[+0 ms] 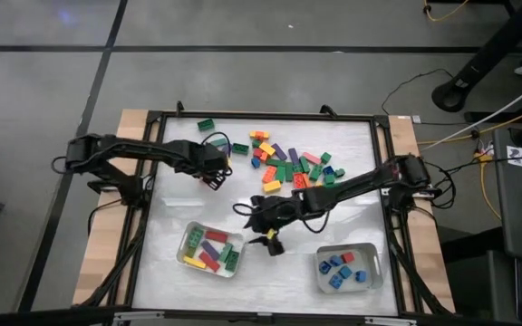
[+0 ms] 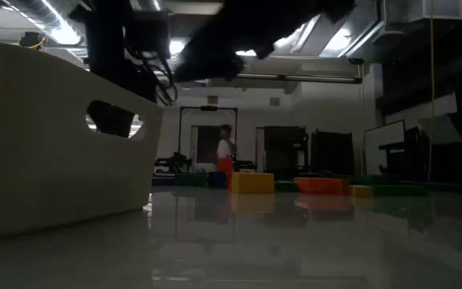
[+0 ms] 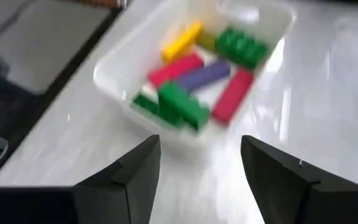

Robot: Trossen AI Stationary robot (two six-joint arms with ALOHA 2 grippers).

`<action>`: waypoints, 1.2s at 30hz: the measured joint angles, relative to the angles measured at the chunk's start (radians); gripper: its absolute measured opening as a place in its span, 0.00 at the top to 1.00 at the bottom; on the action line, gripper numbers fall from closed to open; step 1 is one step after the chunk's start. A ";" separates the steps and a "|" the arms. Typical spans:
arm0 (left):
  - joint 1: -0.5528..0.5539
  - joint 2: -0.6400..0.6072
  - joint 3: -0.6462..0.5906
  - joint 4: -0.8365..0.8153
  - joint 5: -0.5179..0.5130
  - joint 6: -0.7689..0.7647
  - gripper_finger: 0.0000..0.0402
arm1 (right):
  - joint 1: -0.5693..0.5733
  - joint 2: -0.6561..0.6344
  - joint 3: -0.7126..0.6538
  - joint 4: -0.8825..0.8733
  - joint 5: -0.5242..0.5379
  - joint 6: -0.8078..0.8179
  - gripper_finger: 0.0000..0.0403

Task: Sort blocks by size
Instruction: Put the rectangular orange game piece into the white bin

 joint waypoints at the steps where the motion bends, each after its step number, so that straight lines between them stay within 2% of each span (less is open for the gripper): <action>1: 0.011 0.012 0.000 0.000 0.010 0.011 0.51 | 0.000 -0.020 0.000 -0.059 0.012 -0.002 0.45; 6: 0.060 0.068 0.000 0.007 0.061 0.038 0.51 | 0.001 -0.120 -0.001 -0.317 0.075 -0.002 0.45; 17: 0.146 0.174 0.000 0.040 0.156 0.105 0.51 | 0.002 -0.283 -0.001 -0.731 0.190 0.000 0.45; 21: 0.172 0.209 0.000 0.058 0.242 0.159 0.55 | 0.002 -0.334 -0.004 -0.860 0.257 0.005 0.45; 25: 0.181 0.224 0.000 0.070 0.311 0.198 0.70 | 0.002 -0.403 -0.072 -0.880 0.312 0.028 0.45; 28: 0.179 0.216 0.000 0.078 0.316 0.195 0.82 | 0.002 -0.457 -0.159 -0.886 0.335 0.031 0.45; 33: 0.168 0.165 0.003 0.082 0.327 0.169 0.82 | 0.002 -0.531 -0.332 -0.866 0.355 0.058 0.45; 36: 0.147 0.114 0.020 0.082 0.387 0.170 0.82 | 0.002 -0.553 -0.419 -0.851 0.385 0.116 0.45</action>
